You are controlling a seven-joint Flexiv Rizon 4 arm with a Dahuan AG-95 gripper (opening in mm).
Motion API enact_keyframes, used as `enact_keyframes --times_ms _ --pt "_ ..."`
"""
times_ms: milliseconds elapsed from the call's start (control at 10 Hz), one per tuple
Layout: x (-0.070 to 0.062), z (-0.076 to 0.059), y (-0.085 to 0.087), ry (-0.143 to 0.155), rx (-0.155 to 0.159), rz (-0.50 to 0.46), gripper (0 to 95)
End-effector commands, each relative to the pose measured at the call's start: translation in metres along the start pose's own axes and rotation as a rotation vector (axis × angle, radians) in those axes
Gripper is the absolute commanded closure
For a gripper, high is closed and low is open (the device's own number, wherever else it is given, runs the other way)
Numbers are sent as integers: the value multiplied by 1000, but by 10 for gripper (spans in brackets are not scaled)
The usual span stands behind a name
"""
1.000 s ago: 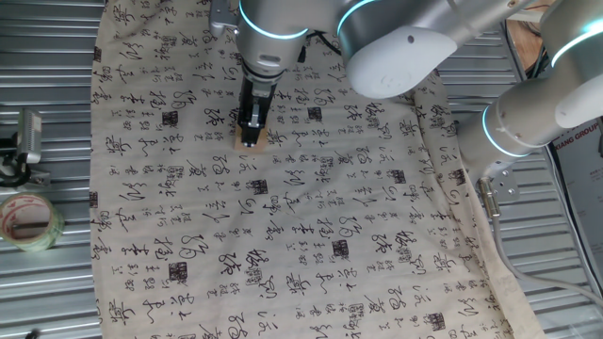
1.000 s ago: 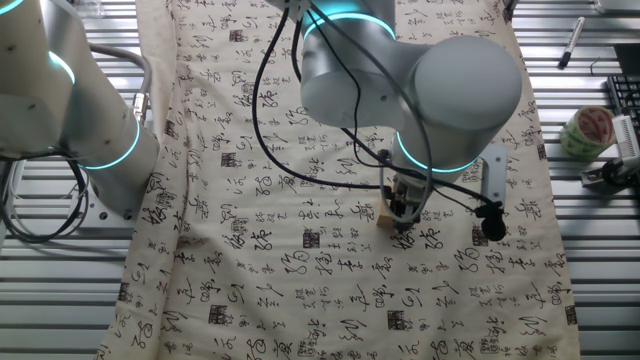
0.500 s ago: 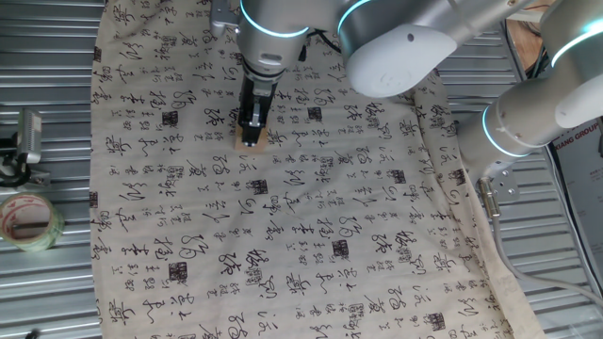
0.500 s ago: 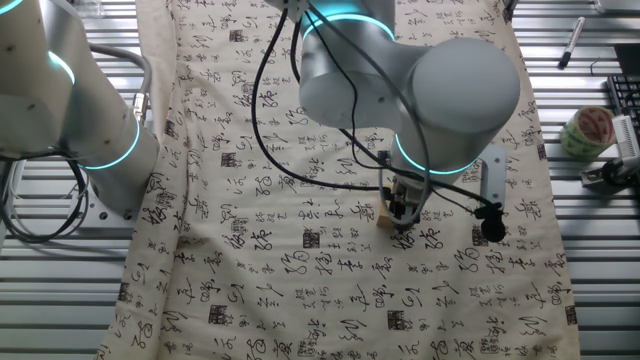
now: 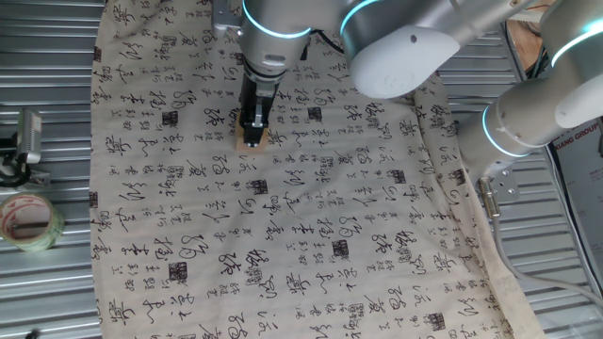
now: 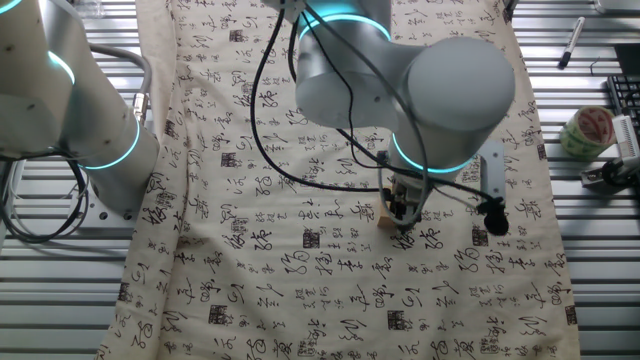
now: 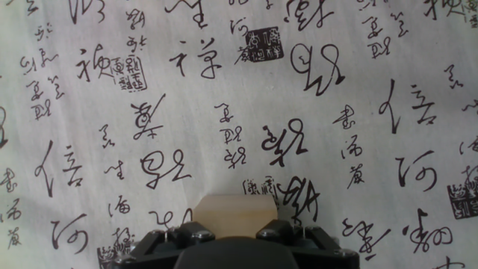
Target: Hold a small block with the gripper and sweep it from left to right on the table
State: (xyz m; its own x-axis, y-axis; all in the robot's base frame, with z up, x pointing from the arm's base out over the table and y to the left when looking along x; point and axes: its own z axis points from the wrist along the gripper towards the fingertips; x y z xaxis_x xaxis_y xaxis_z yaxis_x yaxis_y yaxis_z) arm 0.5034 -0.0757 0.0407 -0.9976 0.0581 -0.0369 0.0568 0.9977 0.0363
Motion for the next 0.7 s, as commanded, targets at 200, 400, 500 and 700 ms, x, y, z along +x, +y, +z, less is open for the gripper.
enact_keyframes --times_ms 200,400,500,700 --pt "0 17 -2 -8 36 -60 950" --pt "0 17 -2 -22 43 -83 950" --pt "0 17 -2 -28 47 -102 950" --pt "0 17 -2 -25 57 -138 950"
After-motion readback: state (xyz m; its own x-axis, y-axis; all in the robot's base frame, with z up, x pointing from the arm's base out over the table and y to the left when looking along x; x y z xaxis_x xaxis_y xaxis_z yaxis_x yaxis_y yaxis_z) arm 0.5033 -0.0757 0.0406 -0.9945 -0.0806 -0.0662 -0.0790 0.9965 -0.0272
